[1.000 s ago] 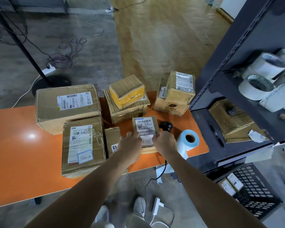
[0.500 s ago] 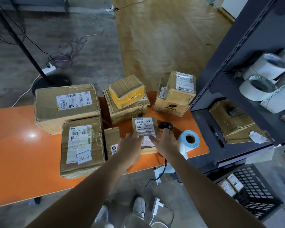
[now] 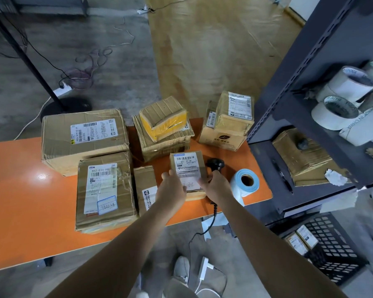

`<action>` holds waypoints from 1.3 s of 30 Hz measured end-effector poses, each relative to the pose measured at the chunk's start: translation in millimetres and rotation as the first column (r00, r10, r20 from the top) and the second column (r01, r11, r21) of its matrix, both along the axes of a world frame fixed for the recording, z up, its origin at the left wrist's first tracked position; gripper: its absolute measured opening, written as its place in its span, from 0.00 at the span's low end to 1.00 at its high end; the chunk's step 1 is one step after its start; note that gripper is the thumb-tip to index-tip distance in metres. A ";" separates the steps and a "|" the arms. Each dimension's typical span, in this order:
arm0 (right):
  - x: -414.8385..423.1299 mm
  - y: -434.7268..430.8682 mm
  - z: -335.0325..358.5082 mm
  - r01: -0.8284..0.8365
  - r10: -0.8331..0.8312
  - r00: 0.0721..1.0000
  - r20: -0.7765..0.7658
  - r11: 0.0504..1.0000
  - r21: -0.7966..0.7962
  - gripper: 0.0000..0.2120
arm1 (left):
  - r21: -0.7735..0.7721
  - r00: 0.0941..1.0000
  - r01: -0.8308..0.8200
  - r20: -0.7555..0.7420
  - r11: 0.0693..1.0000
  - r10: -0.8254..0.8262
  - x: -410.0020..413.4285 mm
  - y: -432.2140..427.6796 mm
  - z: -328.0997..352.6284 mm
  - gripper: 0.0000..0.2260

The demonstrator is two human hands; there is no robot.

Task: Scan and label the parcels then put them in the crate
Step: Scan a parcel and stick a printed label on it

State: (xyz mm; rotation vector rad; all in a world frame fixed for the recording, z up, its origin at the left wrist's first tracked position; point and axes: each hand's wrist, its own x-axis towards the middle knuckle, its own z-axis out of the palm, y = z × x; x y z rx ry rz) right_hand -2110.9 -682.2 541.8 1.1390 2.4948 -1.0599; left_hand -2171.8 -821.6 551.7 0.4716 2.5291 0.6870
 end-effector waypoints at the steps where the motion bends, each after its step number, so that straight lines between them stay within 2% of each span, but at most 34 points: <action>1: 2.1 0.4 -0.7 -0.014 0.014 1.000 0.001 1.000 -0.018 0.25 | -0.016 1.000 -0.007 0.016 1.000 0.007 -1.6 1.4 -3.5 0.25; 4: 6.1 0.3 -5.3 -0.022 0.022 1.000 -0.005 0.999 -0.041 0.32 | -0.061 1.000 -0.003 0.014 0.998 0.004 -6.1 2.9 -11.7 0.28; 6: 5.4 -0.2 -6.7 -0.022 0.022 1.000 -0.002 0.999 -0.035 0.33 | -0.067 1.000 -0.014 -0.010 0.998 0.013 -7.4 2.5 -14.4 0.27; 10: -1.5 1.5 -5.3 -0.035 0.036 0.999 0.024 0.998 -0.051 0.26 | -0.048 0.998 -0.055 -0.013 0.997 0.055 -5.3 3.0 -14.0 0.21; 16: -5.6 8.6 -2.1 0.013 -0.009 0.999 0.032 0.987 -0.158 0.19 | -0.092 0.990 -0.072 0.116 0.993 0.083 -13.8 8.7 -10.9 0.16; 22: -0.8 12.2 12.3 0.041 -0.052 0.992 -0.114 0.994 -0.098 0.20 | 0.016 0.982 -0.136 0.131 0.991 0.133 -16.3 12.4 4.8 0.17; 25: 3.9 10.9 28.1 0.035 -0.054 0.982 -0.178 0.994 -0.107 0.18 | 0.092 0.985 -0.165 0.073 0.982 0.158 -16.1 10.2 19.1 0.16; 29: 12.2 1.3 51.5 0.095 -0.139 0.954 -0.264 0.980 -0.173 0.20 | 0.220 0.989 -0.148 0.027 0.964 0.145 -11.2 2.5 40.5 0.15; 33: 28.7 -18.3 73.4 0.214 -0.302 0.894 -0.332 0.937 -0.276 0.20 | 0.353 0.989 -0.148 0.076 0.924 0.129 0.4 -10.7 66.9 0.14; 39: 69.5 -65.8 104.1 0.395 -0.454 0.774 -0.442 0.891 -0.225 0.17 | 0.452 0.990 -0.043 0.137 0.891 -0.022 30.3 -45.9 100.8 0.10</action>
